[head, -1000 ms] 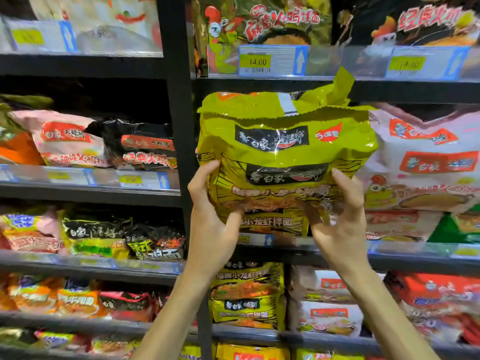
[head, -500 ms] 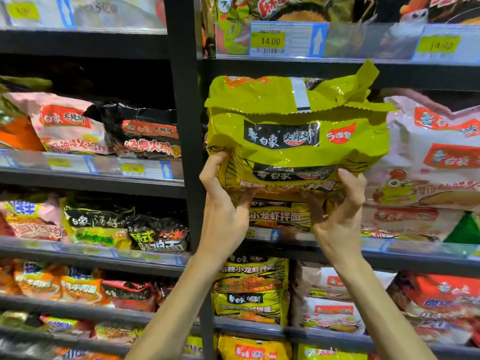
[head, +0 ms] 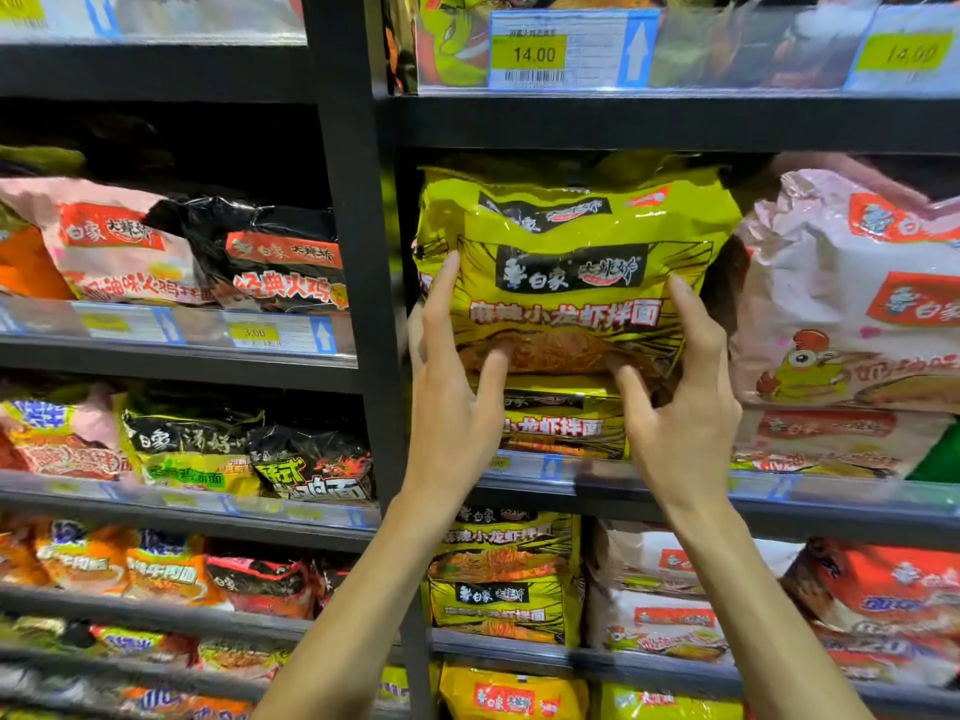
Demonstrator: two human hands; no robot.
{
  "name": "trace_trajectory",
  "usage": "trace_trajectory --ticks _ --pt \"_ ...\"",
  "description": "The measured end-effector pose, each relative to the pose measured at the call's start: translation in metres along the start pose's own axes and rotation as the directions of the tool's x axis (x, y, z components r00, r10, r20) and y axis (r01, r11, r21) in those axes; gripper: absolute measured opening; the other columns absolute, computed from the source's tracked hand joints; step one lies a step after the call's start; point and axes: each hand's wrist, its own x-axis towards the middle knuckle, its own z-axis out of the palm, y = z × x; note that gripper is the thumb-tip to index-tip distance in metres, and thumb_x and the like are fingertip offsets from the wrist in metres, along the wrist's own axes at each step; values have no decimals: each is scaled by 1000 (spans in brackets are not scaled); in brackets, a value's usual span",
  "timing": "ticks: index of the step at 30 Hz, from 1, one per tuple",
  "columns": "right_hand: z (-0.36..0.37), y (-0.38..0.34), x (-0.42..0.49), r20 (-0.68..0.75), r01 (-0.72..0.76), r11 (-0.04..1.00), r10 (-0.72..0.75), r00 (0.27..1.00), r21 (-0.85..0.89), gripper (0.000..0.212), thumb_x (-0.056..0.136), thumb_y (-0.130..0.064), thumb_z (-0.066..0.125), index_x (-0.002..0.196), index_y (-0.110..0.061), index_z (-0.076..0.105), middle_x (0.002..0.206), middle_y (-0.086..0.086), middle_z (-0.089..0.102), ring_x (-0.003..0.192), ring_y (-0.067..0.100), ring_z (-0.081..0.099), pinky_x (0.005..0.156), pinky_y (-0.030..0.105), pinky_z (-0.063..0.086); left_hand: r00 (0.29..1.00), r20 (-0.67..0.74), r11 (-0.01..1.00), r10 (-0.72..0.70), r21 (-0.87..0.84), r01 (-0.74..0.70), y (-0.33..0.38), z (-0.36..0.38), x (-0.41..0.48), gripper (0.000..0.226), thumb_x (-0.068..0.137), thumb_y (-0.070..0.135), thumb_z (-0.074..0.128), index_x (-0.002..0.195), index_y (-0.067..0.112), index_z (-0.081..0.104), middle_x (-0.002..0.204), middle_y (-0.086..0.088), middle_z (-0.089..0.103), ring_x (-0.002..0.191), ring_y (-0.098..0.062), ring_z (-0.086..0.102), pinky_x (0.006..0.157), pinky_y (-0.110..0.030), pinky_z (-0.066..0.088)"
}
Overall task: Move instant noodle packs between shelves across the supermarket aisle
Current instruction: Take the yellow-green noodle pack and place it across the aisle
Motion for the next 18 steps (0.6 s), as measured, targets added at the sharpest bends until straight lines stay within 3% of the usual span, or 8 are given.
trace_trajectory --ticks 2,4,8,10,12,15,18 --pt "0 -1 4 9 -1 1000 1 1000 -4 82 84 4 74 150 -19 32 150 7 47 131 -26 27 92 -10 24 1000 6 1000 -24 8 24 4 2 4 75 103 5 54 160 35 14 170 2 10 159 -19 2 99 11 17" --pt "1 0 4 18 -5 1000 5 1000 -4 82 86 0 74 151 -20 30 152 5 45 132 -27 23 93 -10 23 999 14 999 -41 8 41 5 3 5 75 104 6 53 161 35 13 170 -4 7 159 -17 -1 91 15 17" --pt "3 0 1 9 -1 1000 2 1000 -21 83 85 2 74 150 -23 28 153 8 45 132 -28 20 93 -10 22 999 -7 998 -48 47 48 3 6 1 76 105 9 51 162 38 9 171 -3 5 159 -11 -1 92 15 11" --pt "2 0 0 13 -1 1000 1 1000 -24 83 85 3 73 149 -23 29 152 10 46 133 -26 22 95 -10 21 998 -4 997 -66 48 66 4 8 -3 78 105 9 49 163 38 6 171 -2 1 154 1 -9 95 14 8" --pt "0 0 -2 13 -1 1000 1 1000 -27 82 85 3 73 149 -23 29 151 11 46 135 -15 30 97 -9 22 996 4 996 -86 38 85 6 9 -5 79 105 7 49 163 38 4 172 0 -3 151 6 -13 95 14 7" --pt "-4 -1 -4 35 2 1000 -1 999 -19 81 86 -1 73 149 -25 28 153 10 44 138 7 39 99 -3 27 996 17 995 -92 26 92 8 6 -8 81 104 8 51 162 41 4 172 7 -4 157 -4 -12 96 13 6" --pt "-7 -4 -4 55 -8 1000 10 998 -29 78 90 -8 71 151 -28 25 155 6 42 142 18 41 95 14 35 995 37 995 -94 26 93 10 2 -11 82 104 13 53 160 46 3 171 15 -2 157 -3 -11 108 -1 6"
